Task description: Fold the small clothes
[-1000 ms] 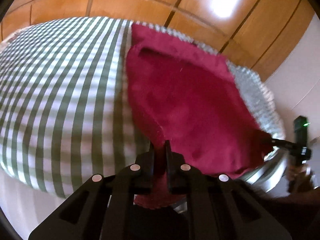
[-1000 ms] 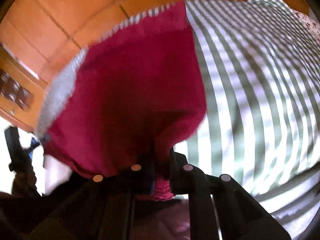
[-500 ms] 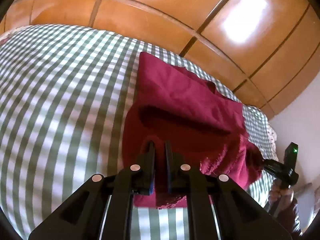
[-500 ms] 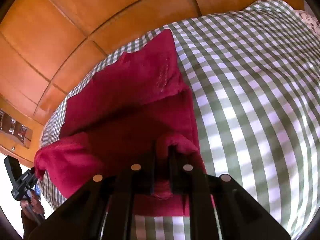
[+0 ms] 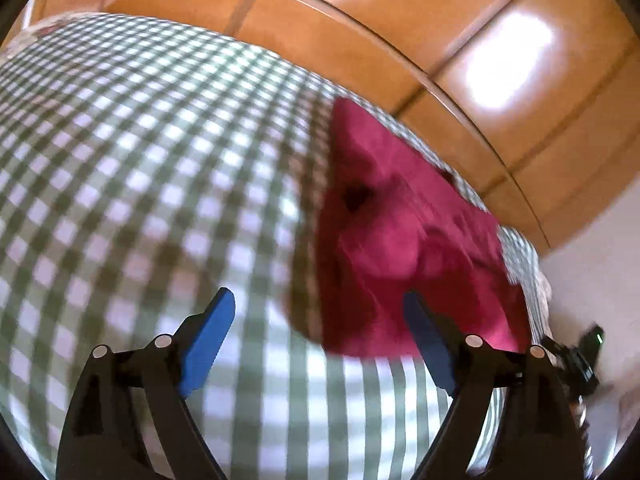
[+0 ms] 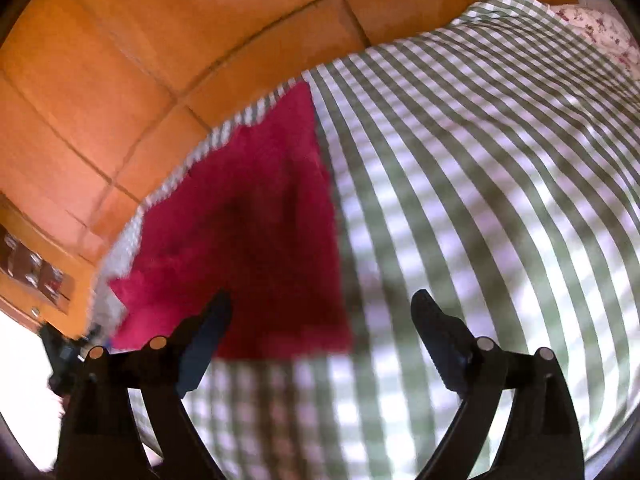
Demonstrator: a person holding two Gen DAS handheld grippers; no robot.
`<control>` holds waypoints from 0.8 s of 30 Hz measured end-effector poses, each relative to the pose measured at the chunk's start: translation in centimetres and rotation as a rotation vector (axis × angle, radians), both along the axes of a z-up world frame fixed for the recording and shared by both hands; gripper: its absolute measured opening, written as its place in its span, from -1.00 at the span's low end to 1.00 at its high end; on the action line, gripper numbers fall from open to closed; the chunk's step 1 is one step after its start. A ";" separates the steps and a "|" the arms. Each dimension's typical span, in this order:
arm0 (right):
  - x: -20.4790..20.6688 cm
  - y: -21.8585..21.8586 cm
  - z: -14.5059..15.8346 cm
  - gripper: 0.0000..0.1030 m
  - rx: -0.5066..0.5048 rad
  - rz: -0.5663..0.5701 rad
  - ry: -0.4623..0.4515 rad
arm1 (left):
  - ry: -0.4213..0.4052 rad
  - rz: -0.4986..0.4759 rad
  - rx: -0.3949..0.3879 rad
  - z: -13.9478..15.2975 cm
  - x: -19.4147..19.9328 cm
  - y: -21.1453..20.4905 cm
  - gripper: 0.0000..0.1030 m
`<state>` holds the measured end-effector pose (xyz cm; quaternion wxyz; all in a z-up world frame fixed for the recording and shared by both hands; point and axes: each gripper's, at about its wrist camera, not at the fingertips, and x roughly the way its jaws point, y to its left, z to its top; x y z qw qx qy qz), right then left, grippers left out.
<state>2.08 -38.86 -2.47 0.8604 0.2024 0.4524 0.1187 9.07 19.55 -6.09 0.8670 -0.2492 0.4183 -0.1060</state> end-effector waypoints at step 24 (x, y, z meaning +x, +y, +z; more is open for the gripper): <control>-8.7 3.2 -0.4 -0.63 -0.125 0.126 0.036 | 0.050 -0.186 0.154 0.0 -8.6 -4.8 -0.78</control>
